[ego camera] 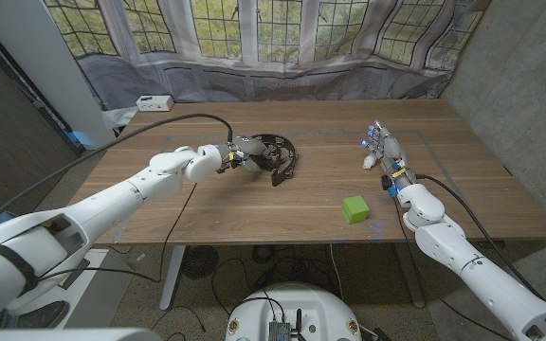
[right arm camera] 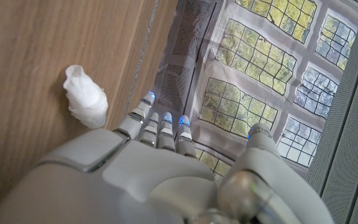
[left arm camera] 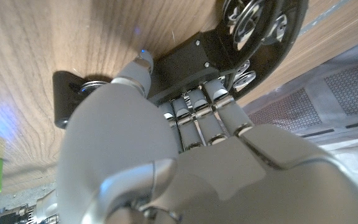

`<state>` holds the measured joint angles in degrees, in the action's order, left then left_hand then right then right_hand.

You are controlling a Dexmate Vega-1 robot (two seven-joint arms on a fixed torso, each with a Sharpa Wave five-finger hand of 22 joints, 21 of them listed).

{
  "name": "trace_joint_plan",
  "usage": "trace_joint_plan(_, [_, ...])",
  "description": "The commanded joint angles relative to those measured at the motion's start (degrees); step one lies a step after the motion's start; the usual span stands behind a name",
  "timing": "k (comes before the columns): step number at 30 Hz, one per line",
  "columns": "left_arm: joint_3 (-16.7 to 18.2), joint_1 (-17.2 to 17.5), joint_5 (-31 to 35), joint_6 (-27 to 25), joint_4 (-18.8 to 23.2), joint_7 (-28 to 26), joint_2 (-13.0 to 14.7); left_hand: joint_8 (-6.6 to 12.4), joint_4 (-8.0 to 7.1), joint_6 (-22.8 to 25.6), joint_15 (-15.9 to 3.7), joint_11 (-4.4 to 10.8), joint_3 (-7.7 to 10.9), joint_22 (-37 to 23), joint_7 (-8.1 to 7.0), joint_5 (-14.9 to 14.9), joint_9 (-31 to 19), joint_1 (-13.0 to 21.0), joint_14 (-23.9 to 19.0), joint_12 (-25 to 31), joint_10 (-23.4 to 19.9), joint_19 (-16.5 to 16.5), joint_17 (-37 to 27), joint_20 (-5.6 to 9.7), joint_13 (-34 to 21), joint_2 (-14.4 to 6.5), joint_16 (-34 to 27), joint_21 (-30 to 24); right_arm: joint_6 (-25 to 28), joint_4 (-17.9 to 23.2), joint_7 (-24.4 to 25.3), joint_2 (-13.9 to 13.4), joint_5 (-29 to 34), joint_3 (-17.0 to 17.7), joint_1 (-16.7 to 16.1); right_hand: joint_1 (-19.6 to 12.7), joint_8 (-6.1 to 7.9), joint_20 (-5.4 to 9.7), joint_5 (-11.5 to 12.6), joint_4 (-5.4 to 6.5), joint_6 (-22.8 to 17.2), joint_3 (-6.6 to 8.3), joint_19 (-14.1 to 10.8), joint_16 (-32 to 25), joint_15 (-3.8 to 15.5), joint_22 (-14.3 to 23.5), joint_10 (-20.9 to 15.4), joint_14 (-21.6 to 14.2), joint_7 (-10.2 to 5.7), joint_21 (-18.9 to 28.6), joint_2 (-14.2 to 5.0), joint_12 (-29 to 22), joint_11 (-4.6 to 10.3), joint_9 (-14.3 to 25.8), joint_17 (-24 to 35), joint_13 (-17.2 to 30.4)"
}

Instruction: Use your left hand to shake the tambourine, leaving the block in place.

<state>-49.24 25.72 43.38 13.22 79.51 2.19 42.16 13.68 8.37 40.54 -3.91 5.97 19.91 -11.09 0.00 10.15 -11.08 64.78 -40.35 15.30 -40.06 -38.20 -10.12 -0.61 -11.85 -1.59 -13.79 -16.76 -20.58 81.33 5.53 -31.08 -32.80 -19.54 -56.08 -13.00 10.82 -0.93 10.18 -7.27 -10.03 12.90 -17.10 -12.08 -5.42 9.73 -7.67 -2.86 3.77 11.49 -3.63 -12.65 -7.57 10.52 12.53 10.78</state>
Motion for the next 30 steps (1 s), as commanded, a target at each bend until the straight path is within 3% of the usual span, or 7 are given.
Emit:
trace_joint_plan(1, [-0.1, -0.4, -0.4, -0.3, -1.6, -1.2, -0.2, 0.3, 0.13, 0.7, -2.61, 0.09, -0.24, -0.1, 0.06, -0.1, -0.1, 0.2, -0.2, 0.2, -0.5, -0.3, 0.1, 0.0, -0.3, -0.4, 0.2, -0.2, 0.8, -0.2, 0.1, 0.2, 0.2, -0.4, 0.6, -0.5, 0.07, 0.1, 0.1, -0.18, 0.0, 0.08, -0.3, 0.0, -0.11, 0.2, -0.4, -0.2, -0.19, -0.1, -0.02, 0.3, -0.1, 0.1, 0.1, 0.3])
trace_joint_plan(15, [-0.7, -0.3, -2.1, 0.2, -3.2, -1.8, -1.2, 0.34, 0.18, 1.8, -2.43, -0.36, -0.07, -0.2, 0.19, 0.0, -0.1, 0.4, -0.7, 0.2, -1.4, -0.1, 0.1, -0.35, -0.3, -0.8, 0.6, -0.2, 0.6, 0.0, 0.0, 0.0, -0.1, -0.3, 0.2, -0.5, 0.04, 0.1, 0.1, -0.2, 0.1, 0.03, -0.3, 0.0, -0.11, 0.2, -0.4, -0.2, -0.18, -0.1, 0.05, 0.4, -0.2, 0.1, 0.1, 0.3])
trace_joint_plan(22, [-0.7, 0.0, -3.9, 0.9, -4.1, -2.1, -2.0, 0.51, 0.39, 3.2, -2.98, -0.37, 0.37, -0.2, -0.05, 0.1, -0.1, 1.0, -2.1, 0.4, -2.7, -0.8, 0.2, 0.22, -0.3, -1.3, 0.8, -0.6, 0.1, 0.3, 0.1, -0.1, -0.1, -0.1, -0.2, -0.5, 0.04, 0.04, 0.1, -0.2, 0.1, 0.03, -0.3, 0.0, -0.1, 0.2, -0.4, -0.4, -0.2, -0.1, 0.02, 0.4, -0.2, 0.1, 0.1, 0.3])
trace_joint_plan(30, [-0.6, 0.3, -6.3, 0.3, -4.1, 0.2, -2.3, 1.04, 1.06, 7.5, -4.48, -0.12, 2.14, -0.3, 0.78, 0.1, -0.2, 3.6, -8.9, 1.2, -7.5, -6.3, 0.1, 1.05, -0.4, -3.5, -0.1, -3.1, -0.1, 0.0, -0.3, -0.1, -0.2, -0.1, -0.4, -0.5, 0.07, -0.06, 0.1, -0.2, 0.0, 0.02, -0.4, 0.0, -0.15, 0.2, -0.5, -0.4, -0.32, -0.1, 0.02, 0.4, -0.21, 0.1, 0.1, 0.3])
